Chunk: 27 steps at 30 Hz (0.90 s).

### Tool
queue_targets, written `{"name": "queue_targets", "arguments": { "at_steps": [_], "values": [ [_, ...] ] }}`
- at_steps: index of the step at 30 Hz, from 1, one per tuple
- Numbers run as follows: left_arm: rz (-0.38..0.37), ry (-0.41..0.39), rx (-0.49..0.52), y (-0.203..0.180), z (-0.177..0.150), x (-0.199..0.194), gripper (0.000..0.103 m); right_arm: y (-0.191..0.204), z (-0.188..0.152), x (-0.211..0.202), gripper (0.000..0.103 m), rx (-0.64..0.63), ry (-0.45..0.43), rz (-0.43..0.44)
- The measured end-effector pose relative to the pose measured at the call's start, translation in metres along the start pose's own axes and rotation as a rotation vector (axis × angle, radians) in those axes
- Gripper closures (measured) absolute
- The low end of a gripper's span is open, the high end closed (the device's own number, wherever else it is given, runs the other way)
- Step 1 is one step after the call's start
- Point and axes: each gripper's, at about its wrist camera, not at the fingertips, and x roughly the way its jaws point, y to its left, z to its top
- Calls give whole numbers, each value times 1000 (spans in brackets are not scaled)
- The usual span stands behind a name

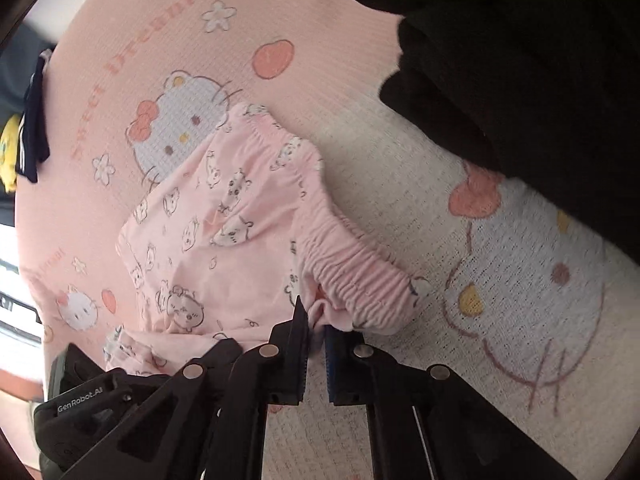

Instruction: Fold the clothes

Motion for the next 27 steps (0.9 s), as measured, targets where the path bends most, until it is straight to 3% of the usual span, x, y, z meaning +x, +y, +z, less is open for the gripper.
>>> {"name": "queue_targets", "arguments": {
  "at_steps": [6,13,27],
  "values": [
    [54,35,37,-7,-11,2,96,-5,-5,-18,99,2,16,17],
    [109,58,209,-12,-27,-28,96,-11,-10,-31,99,-5,39,23],
    [198,86,282,-22,-54,-33,96,-33,-37,-53,99,-27,139,4]
  ]
}}
